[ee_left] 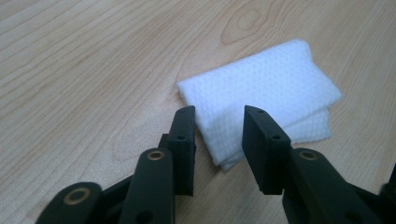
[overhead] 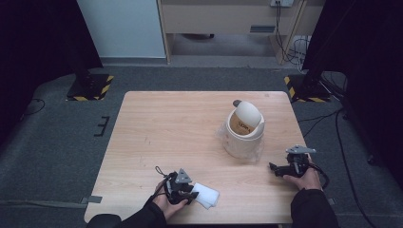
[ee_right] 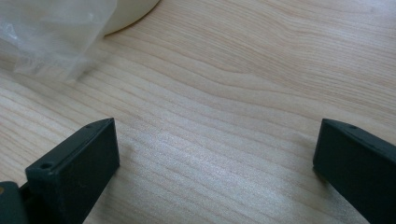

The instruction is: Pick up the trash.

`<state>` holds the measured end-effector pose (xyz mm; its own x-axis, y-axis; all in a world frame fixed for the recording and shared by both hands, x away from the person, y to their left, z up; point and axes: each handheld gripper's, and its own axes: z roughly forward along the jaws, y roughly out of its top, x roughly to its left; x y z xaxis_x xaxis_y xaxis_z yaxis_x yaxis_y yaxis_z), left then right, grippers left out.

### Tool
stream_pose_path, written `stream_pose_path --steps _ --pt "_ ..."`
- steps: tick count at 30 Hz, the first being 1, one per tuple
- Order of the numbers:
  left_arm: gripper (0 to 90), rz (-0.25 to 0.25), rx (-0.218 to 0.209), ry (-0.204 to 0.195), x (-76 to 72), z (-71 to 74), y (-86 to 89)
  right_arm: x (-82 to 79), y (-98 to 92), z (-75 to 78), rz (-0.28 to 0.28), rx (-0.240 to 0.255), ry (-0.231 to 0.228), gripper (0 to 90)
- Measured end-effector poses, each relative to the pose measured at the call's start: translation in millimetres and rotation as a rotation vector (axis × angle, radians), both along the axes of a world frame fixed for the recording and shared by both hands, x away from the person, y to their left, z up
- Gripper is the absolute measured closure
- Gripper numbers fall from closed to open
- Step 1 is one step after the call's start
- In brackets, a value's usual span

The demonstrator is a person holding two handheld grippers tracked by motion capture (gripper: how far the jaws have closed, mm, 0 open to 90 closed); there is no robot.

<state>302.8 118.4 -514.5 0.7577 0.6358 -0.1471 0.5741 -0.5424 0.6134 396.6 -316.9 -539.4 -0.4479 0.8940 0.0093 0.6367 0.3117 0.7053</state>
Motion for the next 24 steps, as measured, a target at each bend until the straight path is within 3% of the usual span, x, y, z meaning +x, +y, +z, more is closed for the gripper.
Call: stream_pose_path --steps 8,13,16,19,24 --pt "77.6 0.01 -0.017 0.026 1.3 -0.6 -0.3 -0.2 0.3 -0.1 0.004 -0.003 -0.003 0.5" --pt "86.2 0.012 -0.048 0.071 7.2 -0.9 2.7 -0.7 1.3 0.1 0.0 -0.001 0.0 0.5" --pt "86.8 0.01 -0.055 0.077 8.5 -0.9 3.3 -0.8 1.4 0.1 0.0 -0.001 0.001 0.5" --pt "87.5 -0.003 -0.055 0.067 8.6 0.3 2.8 -0.9 1.4 0.1 0.0 0.0 0.001 0.6" --pt "87.9 -0.017 -0.082 0.015 7.9 8.5 3.2 -1.0 1.3 0.2 0.001 0.002 0.002 0.7"
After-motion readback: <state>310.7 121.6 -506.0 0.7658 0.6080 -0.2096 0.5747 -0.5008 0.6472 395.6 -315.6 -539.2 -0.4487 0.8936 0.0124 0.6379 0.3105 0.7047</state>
